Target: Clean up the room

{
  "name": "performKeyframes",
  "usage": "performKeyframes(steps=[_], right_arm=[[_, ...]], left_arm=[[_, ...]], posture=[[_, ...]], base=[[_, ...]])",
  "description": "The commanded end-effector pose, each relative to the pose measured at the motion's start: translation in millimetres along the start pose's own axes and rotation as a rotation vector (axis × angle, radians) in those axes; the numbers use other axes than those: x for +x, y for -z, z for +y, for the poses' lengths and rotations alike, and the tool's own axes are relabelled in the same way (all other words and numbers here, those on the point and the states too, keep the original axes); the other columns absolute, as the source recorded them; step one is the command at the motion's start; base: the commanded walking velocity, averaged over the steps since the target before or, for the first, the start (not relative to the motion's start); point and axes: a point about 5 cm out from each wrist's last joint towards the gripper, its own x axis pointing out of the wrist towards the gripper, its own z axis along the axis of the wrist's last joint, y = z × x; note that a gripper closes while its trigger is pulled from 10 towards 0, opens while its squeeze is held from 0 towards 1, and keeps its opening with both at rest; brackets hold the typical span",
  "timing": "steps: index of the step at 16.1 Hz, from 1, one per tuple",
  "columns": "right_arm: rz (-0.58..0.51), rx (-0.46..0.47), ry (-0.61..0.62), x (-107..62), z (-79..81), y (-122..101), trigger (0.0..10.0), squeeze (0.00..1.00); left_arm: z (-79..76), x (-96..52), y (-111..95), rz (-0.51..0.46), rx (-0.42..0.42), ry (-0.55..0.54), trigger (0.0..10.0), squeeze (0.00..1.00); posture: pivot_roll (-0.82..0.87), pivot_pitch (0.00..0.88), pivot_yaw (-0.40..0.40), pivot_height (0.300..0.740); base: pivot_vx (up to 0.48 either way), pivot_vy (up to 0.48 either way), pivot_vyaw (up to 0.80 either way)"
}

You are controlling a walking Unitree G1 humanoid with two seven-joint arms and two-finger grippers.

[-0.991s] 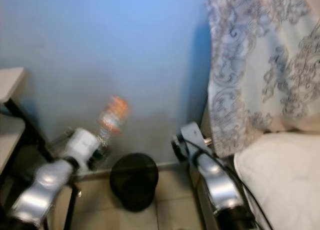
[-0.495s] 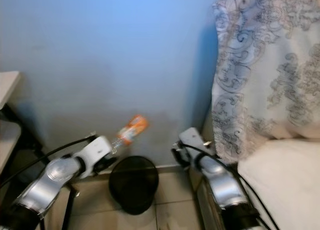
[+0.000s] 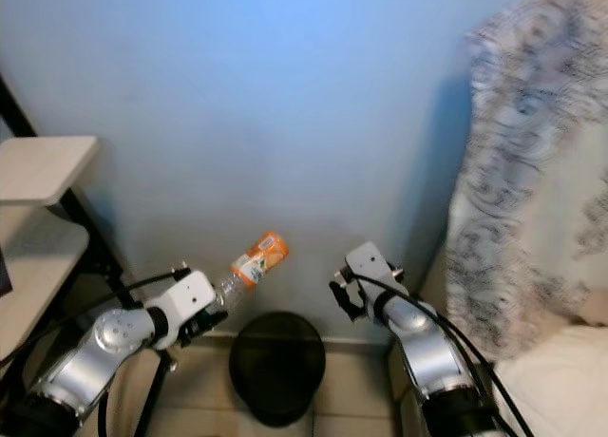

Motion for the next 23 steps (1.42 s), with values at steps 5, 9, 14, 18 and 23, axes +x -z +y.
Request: performKeyframes(steps=[5, 9, 14, 18, 23], right_arm=[[-0.018, -0.016, -0.015, 1.0, 1.3, -5, 10.0, 0.0], [0.013, -0.063, -0.062, -0.6, -6.8, -2, 10.0, 0.0], [0.094, -0.327, -0.401, -19.2, -12.1, 5, 10.0, 0.0], [0.146, -0.418, -0.478, -31.3, -27.6, 3, 10.0, 0.0], [0.163, -0.439, -0.539, -37.2, -30.9, 1, 10.0, 0.0]], left_arm=[[3.2, 2.0, -4, -0.004, 0.045, 0.015, 10.0, 0.0], [3.3, 4.6, -7, -0.006, 0.092, 0.054, 10.0, 0.0], [4.2, 30.0, -23, 0.002, 0.194, 0.14, 10.0, 0.0], [-4.0, 40.1, -11, 0.113, 0.195, 0.236, 10.0, 0.0], [-13.5, 47.4, -9, 0.112, 0.19, 0.296, 10.0, 0.0]], posture=[[-0.03, 0.0, 0.011, 0.74], [-0.04, 0.0, 0.014, 0.74], [-0.08, 0.0, 0.005, 0.74], [-0.09, 0.0, 0.003, 0.74], [-0.11, 0.0, 0.002, 0.74]], base=[[0.273, 0.0, 0.0], [0.19, 0.0, 0.0], [0.0, 0.0, 0.0], [0.0, 0.0, 0.0], [0.0, 0.0, 0.0]])
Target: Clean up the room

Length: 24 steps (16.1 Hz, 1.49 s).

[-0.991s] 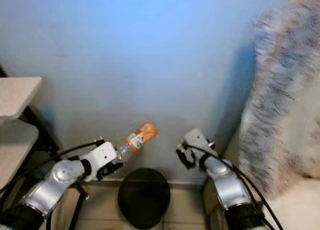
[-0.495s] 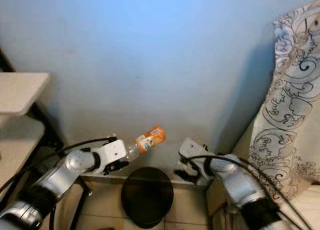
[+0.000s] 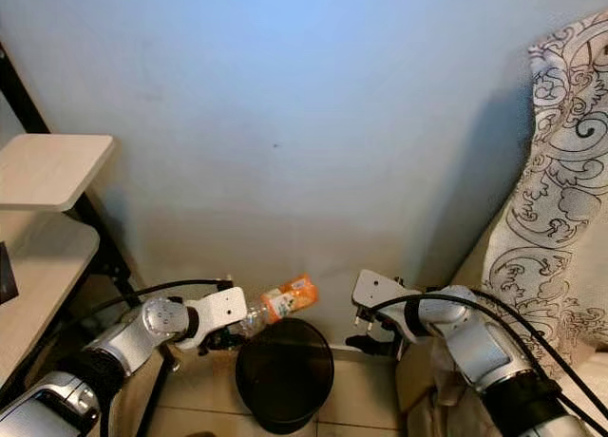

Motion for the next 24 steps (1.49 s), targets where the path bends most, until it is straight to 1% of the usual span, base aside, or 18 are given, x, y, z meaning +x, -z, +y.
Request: performKeyframes(steps=[1, 2, 4, 8, 9, 10, 11, 12, 15, 16, 20, 22, 23, 24], right_arm=[[-0.01, -0.021, -0.018, -2.5, -1.2, -5, 10.0, 0.0], [-0.017, -0.026, -0.033, -2.1, 0.1, -7, 10.0, 0.0], [-0.027, -0.027, -0.019, -0.8, -1.1, -9, 10.0, 0.0], [-0.032, -0.021, -0.022, 0.2, 0.9, -9, 10.0, 0.0], [-0.033, -0.019, -0.022, 0.3, 1.2, -9, 10.0, 0.0], [-0.033, -0.018, -0.023, 0.6, 1.4, -9, 10.0, 0.0], [-0.034, -0.018, -0.025, 0.8, 1.7, -9, 10.0, 0.0], [-0.037, -0.017, -0.028, 1.0, 2.0, -9, 10.0, 0.0], [-0.036, -0.024, -0.023, 1.4, 0.9, -10, 10.0, 0.0], [-0.033, -0.026, -0.023, 1.7, 0.7, -10, 10.0, 0.0], [-0.028, -0.031, -0.026, 2.5, 0.7, -9, 10.0, 0.0], [-0.027, -0.033, -0.019, 2.4, 0.0, -9, 10.0, 0.0], [-0.032, -0.032, -0.008, 2.3, 0.1, -9, 10.0, 0.0], [-0.065, -0.011, 0.041, 2.0, -0.4, -10, 10.0, 0.0]], left_arm=[[4.0, 0.7, -5, -0.002, 0.026, -0.004, 10.0, 0.0], [5.1, 2.3, -6, 0.001, 0.04, -0.008, 10.0, 0.0], [6.6, 2.8, -8, 0.005, 0.065, -0.008, 10.0, 0.0], [6.4, 5.3, -10, 0.008, 0.085, 0.019, 10.0, 0.0], [6.1, 5.5, -10, 0.013, 0.086, 0.029, 10.0, 0.11], [5.2, 5.4, -8, 0.026, 0.074, 0.054, 10.0, 0.44], [3.8, 4.8, -5, 0.047, 0.066, 0.082, 10.0, 1.0], [2.8, 4.1, -2, 0.063, 0.068, 0.1, 10.0, 1.0], [6.3, 3.4, -3, 0.047, 0.083, 0.05, 10.0, 1.0], [7.0, 4.0, -6, 0.027, 0.063, 0.046, 10.0, 1.0], [6.8, 4.1, -5, 0.039, 0.062, 0.06, 10.0, 1.0], [8.8, 3.0, -5, 0.027, 0.058, 0.034, 10.0, 1.0], [10.9, 1.2, -6, -0.008, 0.018, 0.01, 10.0, 1.0], [14.4, -1.7, -9, -0.081, -0.044, -0.045, 10.0, 1.0]], posture=[[-0.1, 0.0, 0.0, 0.74], [-0.1, 0.0, 0.002, 0.74], [-0.11, 0.0, 0.006, 0.74], [-0.11, 0.0, 0.017, 0.74], [-0.11, 0.0, 0.017, 0.74], [-0.11, 0.0, 0.017, 0.74], [-0.11, 0.0, 0.017, 0.74], [-0.1, 0.0, 0.017, 0.74], [-0.1, 0.0, 0.017, 0.74], [-0.1, 0.0, 0.013, 0.74], [-0.1, 0.0, 0.013, 0.74], [-0.1, 0.0, 0.014, 0.74], [-0.1, 0.0, 0.018, 0.74], [-0.1, 0.0, 0.02, 0.74]], base=[[0.0, 0.0, 0.0], [0.0, 0.0, 0.0], [0.0, 0.0, 0.0], [0.0, 0.0, 0.0], [0.0, 0.0, 0.0], [0.0, 0.0, 0.0], [0.0, 0.0, 0.0], [0.0, 0.0, 0.0], [0.0, 0.0, 0.0], [0.0, 0.0, 0.0], [0.0, 0.0, 0.0], [0.0, 0.0, 0.0], [0.0, 0.0, 0.0], [0.0, 0.0, 0.0]])
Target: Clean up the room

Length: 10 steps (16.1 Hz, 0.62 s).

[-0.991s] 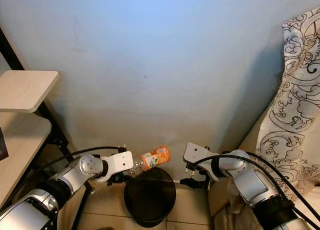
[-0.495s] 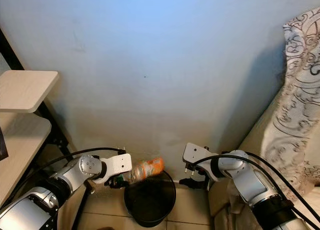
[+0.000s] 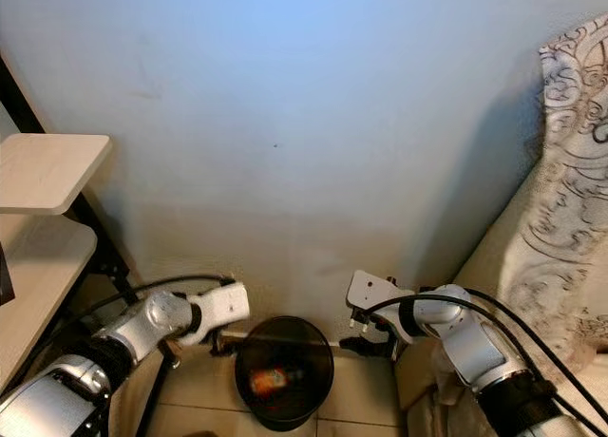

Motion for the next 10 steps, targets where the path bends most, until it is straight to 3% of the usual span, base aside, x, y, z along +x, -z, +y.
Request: performKeyframes(steps=[1, 3, 5, 6, 7, 10], right_arm=[[-0.068, 0.042, 0.109, -3.8, -5.9, -5, 10.0, 0.0], [-0.134, 0.201, 0.265, -6.4, -9.9, -5, 10.0, 0.0], [-0.181, 0.263, 0.358, -9.1, -9.8, -5, 10.0, 0.0], [-0.286, 0.498, 0.606, -14.3, -12.0, -9, 10.0, 0.0], [-0.336, 0.601, 0.665, -15.0, -8.0, -12, 10.0, 0.0], [-0.365, 0.678, 0.758, -16.6, 2.5, -13, 10.0, 0.0]], left_arm=[[8.0, -4.9, -11, -0.13, -0.074, -0.091, 10.0, 1.0], [13.0, -18.9, -27, -0.322, -0.205, -0.193, 10.0, 1.0], [12.9, -30.4, -33, -0.401, -0.255, -0.251, 10.0, 1.0], [10.3, -51.4, -42, -0.49, -0.282, -0.385, 10.0, 1.0], [13.1, -56.8, -46, -0.486, -0.284, -0.484, 10.0, 1.0], [12.6, -69.9, -55, -0.504, -0.329, -0.592, 10.0, 1.0]], posture=[[-0.1, 0.0, 0.021, 0.74], [-0.09, 0.0, 0.017, 0.74], [-0.08, 0.0, 0.014, 0.74], [-0.07, 0.0, 0.018, 0.74], [-0.06, 0.0, 0.015, 0.74], [-0.07, 0.0, 0.038, 0.74]], base=[[0.0, 0.0, 0.0], [0.0, 0.0, 0.0], [0.0, 0.0, 0.0], [0.0, 0.0, -0.77], [0.0, 0.0, -0.76], [0.0, 0.0, -0.76]])
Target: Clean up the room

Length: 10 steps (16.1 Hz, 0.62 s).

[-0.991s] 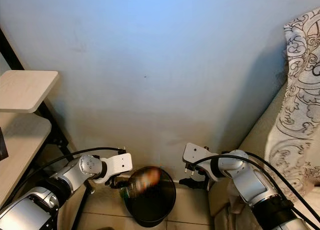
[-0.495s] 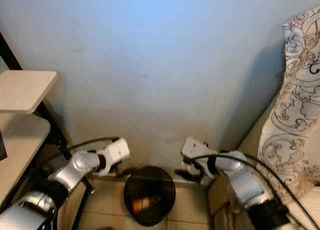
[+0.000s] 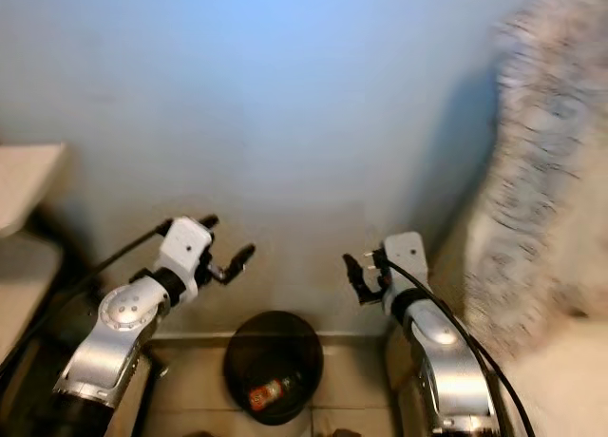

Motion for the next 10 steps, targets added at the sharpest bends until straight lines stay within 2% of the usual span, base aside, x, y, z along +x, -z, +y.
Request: performKeyframes(steps=[1, 2, 3, 5, 8, 10], right_arm=[[0.006, 0.027, 0.014, -4.9, -0.5, -1, 10.0, 0.0], [0.007, 0.024, 0.003, -10.8, 4.4, 1, 10.0, 0.0], [-0.047, 0.061, 0.064, -15.9, 3.0, -3, 10.0, 0.0], [-0.072, 0.103, 0.138, -16.9, -1.6, -6, 10.0, 0.0], [-0.056, 0.091, 0.126, -16.3, 6.0, -4, 10.0, 0.0], [-0.046, 0.116, 0.103, -15.9, 11.0, -2, 10.0, 0.0]], left_arm=[[1.6, -5.4, -2, 0.016, -0.014, -0.035, 10.0, 0.99], [3.2, -11.6, -3, 0.026, -0.038, -0.07, 10.0, 0.98], [7.8, -19.7, -2, 0.045, -0.065, -0.119, 10.0, 0.93], [11.5, -29.0, -1, 0.065, -0.069, -0.161, 10.0, 0.91], [15.1, -40.3, 0, 0.085, -0.089, -0.205, 10.0, 0.89], [15.2, -42.7, 1, 0.098, -0.093, -0.213, 10.0, 0.86]], posture=[[-0.06, 0.0, 0.039, 0.74], [-0.05, 0.0, 0.039, 0.74], [-0.05, 0.0, 0.041, 0.74], [-0.05, 0.0, 0.042, 0.74], [-0.04, 0.0, 0.038, 0.74], [-0.04, 0.0, 0.034, 0.74]], base=[[0.0, 0.0, -0.76], [0.0, 0.0, -0.77], [0.0, 0.0, -0.77], [0.0, 0.0, -0.78], [0.0, 0.0, -0.78], [0.0, 0.0, -0.78]])
